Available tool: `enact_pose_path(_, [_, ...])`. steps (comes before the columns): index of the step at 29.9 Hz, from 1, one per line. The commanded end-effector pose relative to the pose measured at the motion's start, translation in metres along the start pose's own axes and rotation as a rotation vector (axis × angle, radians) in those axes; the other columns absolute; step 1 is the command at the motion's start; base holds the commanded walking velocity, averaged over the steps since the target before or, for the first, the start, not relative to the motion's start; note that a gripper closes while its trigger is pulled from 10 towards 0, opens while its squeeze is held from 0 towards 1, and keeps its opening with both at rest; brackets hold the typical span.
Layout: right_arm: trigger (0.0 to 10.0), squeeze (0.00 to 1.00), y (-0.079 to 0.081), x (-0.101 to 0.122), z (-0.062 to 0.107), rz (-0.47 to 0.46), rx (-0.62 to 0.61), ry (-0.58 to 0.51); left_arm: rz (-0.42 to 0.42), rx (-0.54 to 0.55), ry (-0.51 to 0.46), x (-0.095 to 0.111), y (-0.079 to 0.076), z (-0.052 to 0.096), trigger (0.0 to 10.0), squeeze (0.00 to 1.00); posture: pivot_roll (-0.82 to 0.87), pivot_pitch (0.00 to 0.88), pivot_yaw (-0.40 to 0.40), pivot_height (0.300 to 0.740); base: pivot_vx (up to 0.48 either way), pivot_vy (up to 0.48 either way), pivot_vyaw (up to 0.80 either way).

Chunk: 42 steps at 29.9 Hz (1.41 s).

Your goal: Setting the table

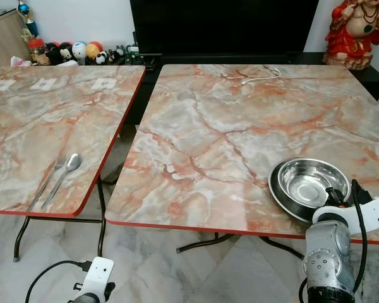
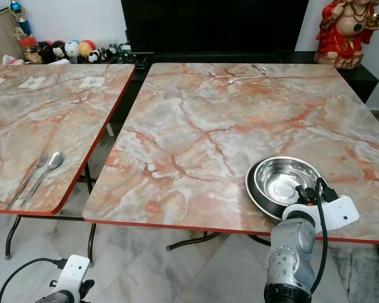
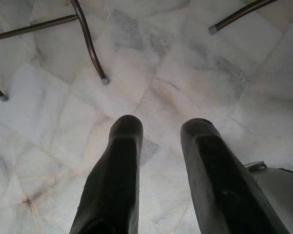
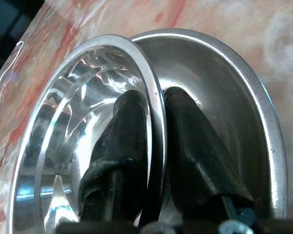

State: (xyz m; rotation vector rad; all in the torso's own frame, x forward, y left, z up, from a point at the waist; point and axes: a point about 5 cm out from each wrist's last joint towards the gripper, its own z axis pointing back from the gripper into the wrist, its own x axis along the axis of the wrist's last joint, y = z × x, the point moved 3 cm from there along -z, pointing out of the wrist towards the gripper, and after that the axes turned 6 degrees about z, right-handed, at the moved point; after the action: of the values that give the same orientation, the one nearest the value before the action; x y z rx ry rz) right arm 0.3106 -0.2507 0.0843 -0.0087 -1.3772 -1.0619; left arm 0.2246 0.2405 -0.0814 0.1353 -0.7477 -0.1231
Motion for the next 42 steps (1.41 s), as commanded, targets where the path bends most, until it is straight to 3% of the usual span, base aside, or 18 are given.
enact_pose_path(1, [10.0, 0.13, -0.0023, -0.0054, 0.0004, 0.006, -0.002, 0.022, -0.016, 0.003, 0.009, -0.0012, 0.0027, 0.0004, 10.0, 0.0, 0.03, 0.018, 0.021, 0.74, 0.0, 0.0, 0.0])
enact_pose_path(3, [10.0, 0.09, -0.0025, -0.0049, 0.0003, 0.004, -0.003, 0.019, -0.016, 0.003, 0.009, -0.0012, 0.0027, 0.0004, 10.0, 0.0, 0.03, 0.018, 0.021, 0.74, 0.0, 0.0, 0.0])
enact_pose_path(4, [10.0, 0.02, -0.0026, -0.0047, 0.0002, 0.005, -0.003, 0.019, -0.016, 0.003, 0.008, -0.0011, 0.0027, 0.0004, 10.0, 0.0, 0.03, 0.018, 0.021, 0.74, 0.0, 0.0, 0.0])
enact_pose_path(6, [10.0, 0.03, -0.0023, -0.0046, 0.0002, 0.004, 0.0, 0.018, -0.016, 0.003, 0.009, -0.0012, 0.0028, 0.0004, 10.0, 0.0, 0.03, 0.018, 0.022, 0.74, 0.0, 0.0, 0.0])
enact_pose_path(7, [10.0, 0.82, -0.0022, -0.0042, 0.0, 0.01, 0.001, 0.016, -0.016, 0.004, 0.009, -0.0012, 0.0028, 0.0004, 10.0, 0.0, 0.03, 0.017, 0.021, 0.74, 0.0, 0.0, 0.0])
enact_pose_path(10, [10.0, 0.83, -0.0022, -0.0029, -0.0003, 0.015, 0.001, 0.006, -0.015, 0.004, 0.009, -0.0012, 0.0029, 0.0004, 10.0, 0.0, 0.03, 0.017, 0.021, 0.74, 0.0, 0.0, 0.0])
enact_pose_path(11, [10.0, 0.71, -0.001, -0.002, -0.0005, 0.023, 0.006, 0.0, -0.014, 0.005, 0.009, -0.0012, 0.0031, 0.0005, 10.0, 0.0, 0.03, 0.017, 0.021, 0.74, 0.0, 0.0, 0.0])
enact_pose_path(12, [10.0, 0.16, -0.0001, -0.0013, -0.0006, 0.025, 0.009, -0.004, -0.015, 0.005, 0.009, -0.0013, 0.0032, 0.0005, 10.0, 0.0, 0.03, 0.017, 0.021, 0.74, 0.0, 0.0, 0.0])
enact_pose_path(13, [10.0, 0.0, 0.0006, -0.0008, -0.0007, 0.024, 0.01, -0.007, -0.014, 0.006, 0.009, -0.0014, 0.0033, 0.0005, 10.0, 0.0, 0.03, 0.017, 0.021, 0.74, 0.0, 0.0, 0.0])
enact_pose_path(42, [10.0, 0.0, -0.0041, 0.0007, 0.0005, 0.017, -0.028, -0.032, -0.013, 0.009, 0.012, -0.0024, 0.0038, 0.0008, 10.0, 0.0, 0.03, 0.019, 0.019, 0.74, 0.0, 0.0, 0.0])
